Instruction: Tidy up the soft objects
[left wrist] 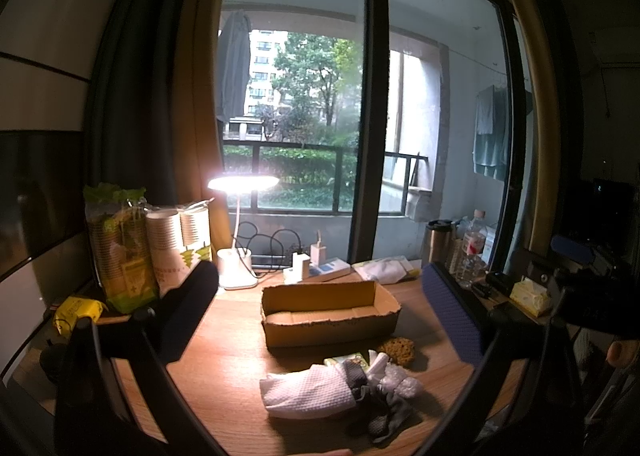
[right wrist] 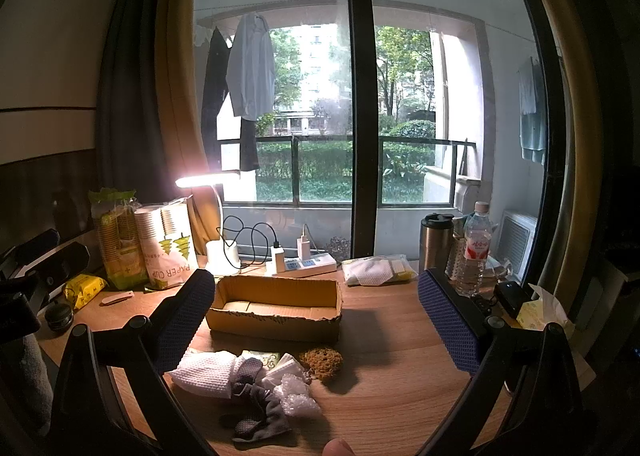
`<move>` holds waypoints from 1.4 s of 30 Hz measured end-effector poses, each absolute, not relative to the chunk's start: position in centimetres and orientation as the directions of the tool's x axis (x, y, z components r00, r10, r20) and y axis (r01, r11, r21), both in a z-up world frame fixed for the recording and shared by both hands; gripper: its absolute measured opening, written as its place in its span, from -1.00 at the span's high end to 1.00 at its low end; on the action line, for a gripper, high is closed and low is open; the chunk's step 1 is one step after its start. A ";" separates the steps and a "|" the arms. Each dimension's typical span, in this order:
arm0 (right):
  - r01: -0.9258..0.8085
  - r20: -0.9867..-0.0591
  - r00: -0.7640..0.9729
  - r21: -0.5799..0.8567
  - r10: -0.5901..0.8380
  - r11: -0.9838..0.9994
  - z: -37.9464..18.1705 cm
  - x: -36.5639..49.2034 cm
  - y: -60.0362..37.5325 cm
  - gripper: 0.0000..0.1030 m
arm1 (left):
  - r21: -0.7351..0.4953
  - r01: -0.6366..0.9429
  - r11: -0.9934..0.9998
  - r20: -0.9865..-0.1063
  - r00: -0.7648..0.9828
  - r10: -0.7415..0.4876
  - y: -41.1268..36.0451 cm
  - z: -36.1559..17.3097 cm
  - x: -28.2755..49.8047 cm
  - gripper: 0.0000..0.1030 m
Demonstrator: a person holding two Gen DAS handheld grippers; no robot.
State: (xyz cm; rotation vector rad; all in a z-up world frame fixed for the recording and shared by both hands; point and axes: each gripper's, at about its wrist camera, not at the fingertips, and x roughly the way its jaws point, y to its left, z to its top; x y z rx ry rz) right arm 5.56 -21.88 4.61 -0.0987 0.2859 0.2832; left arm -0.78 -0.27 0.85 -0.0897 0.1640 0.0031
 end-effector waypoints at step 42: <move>-0.251 -0.644 0.741 -0.002 0.191 0.968 -9.6 17.7 -22.5 -1.00 | -0.131 -0.079 0.988 -0.640 0.768 -0.024 1.2 -15.7 12.7 -0.99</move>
